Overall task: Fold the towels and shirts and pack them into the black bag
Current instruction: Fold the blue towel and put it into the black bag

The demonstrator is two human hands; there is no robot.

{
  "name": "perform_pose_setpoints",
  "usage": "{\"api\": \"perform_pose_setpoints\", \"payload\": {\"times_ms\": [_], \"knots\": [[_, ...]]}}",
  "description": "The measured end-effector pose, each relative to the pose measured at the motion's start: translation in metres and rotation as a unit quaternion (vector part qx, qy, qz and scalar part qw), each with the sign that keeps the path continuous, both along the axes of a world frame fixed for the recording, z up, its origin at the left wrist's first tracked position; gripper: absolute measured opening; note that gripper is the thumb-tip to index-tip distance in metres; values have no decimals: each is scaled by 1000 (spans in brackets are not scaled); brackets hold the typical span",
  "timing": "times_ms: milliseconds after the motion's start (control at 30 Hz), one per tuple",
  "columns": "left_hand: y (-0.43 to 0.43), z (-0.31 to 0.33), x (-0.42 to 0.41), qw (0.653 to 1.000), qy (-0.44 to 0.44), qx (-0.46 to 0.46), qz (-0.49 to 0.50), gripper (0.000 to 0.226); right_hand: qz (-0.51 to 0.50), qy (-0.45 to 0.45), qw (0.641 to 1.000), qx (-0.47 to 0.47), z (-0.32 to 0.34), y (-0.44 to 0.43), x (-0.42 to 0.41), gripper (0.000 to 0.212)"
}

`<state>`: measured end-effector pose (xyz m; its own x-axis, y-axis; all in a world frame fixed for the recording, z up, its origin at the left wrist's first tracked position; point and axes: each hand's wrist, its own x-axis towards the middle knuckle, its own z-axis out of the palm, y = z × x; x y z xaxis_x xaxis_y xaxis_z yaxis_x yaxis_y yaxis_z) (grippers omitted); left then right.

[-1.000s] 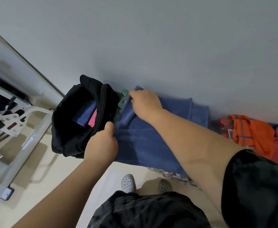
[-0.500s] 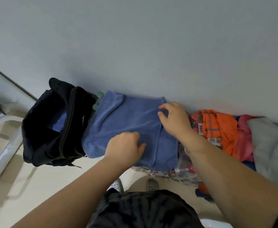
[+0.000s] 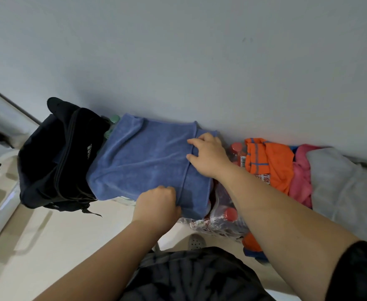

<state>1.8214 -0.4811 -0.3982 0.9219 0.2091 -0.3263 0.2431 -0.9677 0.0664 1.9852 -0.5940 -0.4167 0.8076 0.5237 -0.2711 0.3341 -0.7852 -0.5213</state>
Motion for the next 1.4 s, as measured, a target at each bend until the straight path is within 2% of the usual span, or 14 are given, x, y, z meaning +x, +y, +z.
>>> {"api": "perform_pose_setpoints", "payload": {"times_ms": [267,500,800,933,1067,1167,1400], "knots": [[4,-4,-7,998,-25,-36,41,10,1,2,1000,-14,6,9,-2,50],[19,-6,-10,982,-77,-152,85,2,4,-26,999,-46,5,7,-8,54],[28,-8,-18,966,-86,-237,61,12,5,-64,996,-55,2,8,-15,61],[33,-4,-20,960,-80,-257,71,13,-13,-66,998,-9,6,8,-15,60],[38,14,-20,951,-66,-285,99,27,-27,-54,997,47,11,9,-13,53],[37,36,-19,945,-39,-308,104,23,-13,-59,996,63,18,8,-11,50],[15,81,-11,925,-59,-362,100,16,-44,-32,968,246,61,-12,-3,43]]}}
